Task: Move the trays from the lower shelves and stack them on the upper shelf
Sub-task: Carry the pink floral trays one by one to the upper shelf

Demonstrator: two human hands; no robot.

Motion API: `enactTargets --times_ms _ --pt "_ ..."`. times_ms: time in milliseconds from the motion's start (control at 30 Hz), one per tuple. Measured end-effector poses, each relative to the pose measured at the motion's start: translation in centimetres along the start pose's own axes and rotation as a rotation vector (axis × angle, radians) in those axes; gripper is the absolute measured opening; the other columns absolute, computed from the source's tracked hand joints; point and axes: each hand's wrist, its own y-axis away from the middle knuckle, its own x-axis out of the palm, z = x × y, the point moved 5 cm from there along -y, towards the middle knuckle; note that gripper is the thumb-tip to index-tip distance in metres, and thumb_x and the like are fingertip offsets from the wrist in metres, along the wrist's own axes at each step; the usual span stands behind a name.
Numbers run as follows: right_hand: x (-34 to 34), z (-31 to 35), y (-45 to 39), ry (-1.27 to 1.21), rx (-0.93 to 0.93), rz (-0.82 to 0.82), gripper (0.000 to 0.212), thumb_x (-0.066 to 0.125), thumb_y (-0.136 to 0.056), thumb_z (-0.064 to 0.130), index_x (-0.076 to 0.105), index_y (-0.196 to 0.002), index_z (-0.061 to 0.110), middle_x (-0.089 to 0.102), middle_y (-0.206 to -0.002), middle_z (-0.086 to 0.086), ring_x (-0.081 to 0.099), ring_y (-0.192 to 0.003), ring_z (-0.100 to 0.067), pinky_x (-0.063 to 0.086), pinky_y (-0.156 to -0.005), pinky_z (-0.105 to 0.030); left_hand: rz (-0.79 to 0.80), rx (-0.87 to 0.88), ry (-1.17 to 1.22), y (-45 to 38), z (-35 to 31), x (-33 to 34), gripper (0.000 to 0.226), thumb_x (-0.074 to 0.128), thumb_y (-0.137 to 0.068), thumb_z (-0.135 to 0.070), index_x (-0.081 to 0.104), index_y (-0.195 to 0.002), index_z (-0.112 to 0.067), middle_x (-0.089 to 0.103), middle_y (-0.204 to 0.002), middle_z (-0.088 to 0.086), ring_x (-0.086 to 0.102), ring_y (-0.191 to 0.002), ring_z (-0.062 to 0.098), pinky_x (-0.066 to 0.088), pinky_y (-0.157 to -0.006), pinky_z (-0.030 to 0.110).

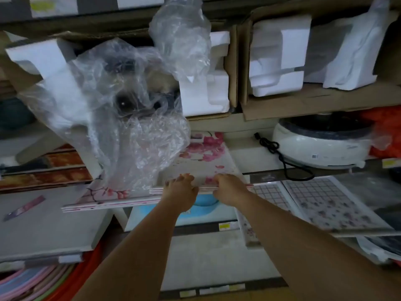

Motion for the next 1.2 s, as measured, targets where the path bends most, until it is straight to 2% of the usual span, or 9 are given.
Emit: enactTargets --times_ms 133,267,433,500,667,800,967,1133,1200 --pt "0.8 -0.7 -1.5 0.065 -0.007 0.079 0.046 0.052 -0.091 0.015 0.046 -0.136 0.011 0.053 -0.133 -0.013 0.05 -0.121 -0.029 0.042 -0.103 -0.039 0.026 -0.007 -0.197 -1.1 0.2 0.7 0.041 0.031 -0.099 -0.036 0.043 -0.135 -0.02 0.05 -0.136 0.009 0.046 -0.124 0.028 0.029 -0.108 0.04" --pt "1.3 -1.2 -2.5 0.094 -0.033 0.143 0.046 0.047 -0.094 0.013 0.042 -0.14 0.014 0.051 -0.137 -0.01 0.049 -0.123 -0.028 0.039 -0.106 -0.041 0.061 0.006 -0.242 -2.1 0.2 0.6 0.033 0.036 -0.1 -0.032 0.05 -0.129 -0.022 0.057 -0.121 0.006 0.053 -0.113 0.023 0.04 -0.1 0.035" --pt "1.0 -1.6 -3.0 0.12 -0.095 0.155 0.041 0.04 -0.098 0.008 0.051 -0.136 0.019 0.058 -0.128 -0.009 0.055 -0.113 -0.027 0.044 -0.095 -0.032 0.091 0.068 -0.172 -2.4 0.2 0.1 0.029 0.037 -0.101 -0.027 0.054 -0.124 -0.022 0.06 -0.114 0.005 0.058 -0.1 0.019 0.044 -0.079 0.025" --pt "0.7 -1.8 -3.0 0.136 -0.097 0.15 0.037 0.041 -0.097 0.01 0.055 -0.131 0.016 0.059 -0.125 -0.01 0.057 -0.11 -0.027 0.045 -0.092 -0.032 0.078 0.073 -0.174 -2.1 -0.4 -0.2 0.029 0.035 -0.102 -0.026 0.052 -0.124 -0.02 0.059 -0.114 0.007 0.058 -0.099 0.02 0.043 -0.08 0.027" --pt "-1.4 -1.8 -2.6 0.214 -0.076 0.094 0.03 0.049 -0.094 0.01 0.051 -0.124 0.008 0.059 -0.117 -0.011 0.057 -0.107 -0.028 0.043 -0.091 -0.036 0.04 0.12 -0.256 -1.1 -2.9 -1.3 0.034 0.036 -0.1 -0.027 0.041 -0.128 -0.009 0.054 -0.124 0.011 0.055 -0.112 0.027 0.039 -0.102 0.043" --pt "-2.7 -2.0 -2.0 0.285 -0.079 -0.013 0.043 0.049 -0.09 0.002 0.048 -0.132 0.011 0.06 -0.122 -0.011 0.057 -0.113 -0.029 0.045 -0.096 -0.036 -0.02 0.124 -0.338 -0.7 -4.2 -2.2 0.034 0.043 -0.091 -0.008 0.038 -0.124 -0.01 0.061 -0.115 0.011 0.06 -0.104 0.028 0.046 -0.091 0.039" --pt "-4.2 -1.6 -0.9 0.363 -0.125 -0.116 0.043 0.05 -0.089 0.0 0.048 -0.131 0.011 0.061 -0.12 -0.013 0.059 -0.111 -0.029 0.047 -0.087 -0.033 -0.126 0.156 -0.429 -0.1 -4.8 -3.1 0.043 0.049 -0.091 -0.002 0.033 -0.129 -0.012 0.065 -0.104 0.008 0.065 -0.094 0.026 0.049 -0.074 0.033" --pt "-4.5 -1.8 -0.8 0.422 -0.117 -0.069 0.038 0.048 -0.09 -0.001 0.057 -0.125 0.011 0.06 -0.119 -0.013 0.059 -0.11 -0.03 0.047 -0.087 -0.033 -0.156 0.156 -0.415 0.6 -4.7 -3.7 0.037 0.046 -0.091 0.001 0.041 -0.126 -0.011 0.064 -0.105 0.008 0.064 -0.096 0.026 0.051 -0.077 0.033" --pt "-4.3 -2.0 -0.6 0.448 -0.102 -0.04 0.035 0.046 -0.091 -0.004 0.061 -0.121 0.004 0.058 -0.121 -0.015 0.059 -0.11 -0.03 0.047 -0.088 -0.033 -0.132 0.165 -0.447 1.0 -4.9 -3.5 0.032 0.046 -0.092 0.001 0.048 -0.122 -0.011 0.063 -0.109 0.007 0.063 -0.1 0.025 0.05 -0.08 0.032"
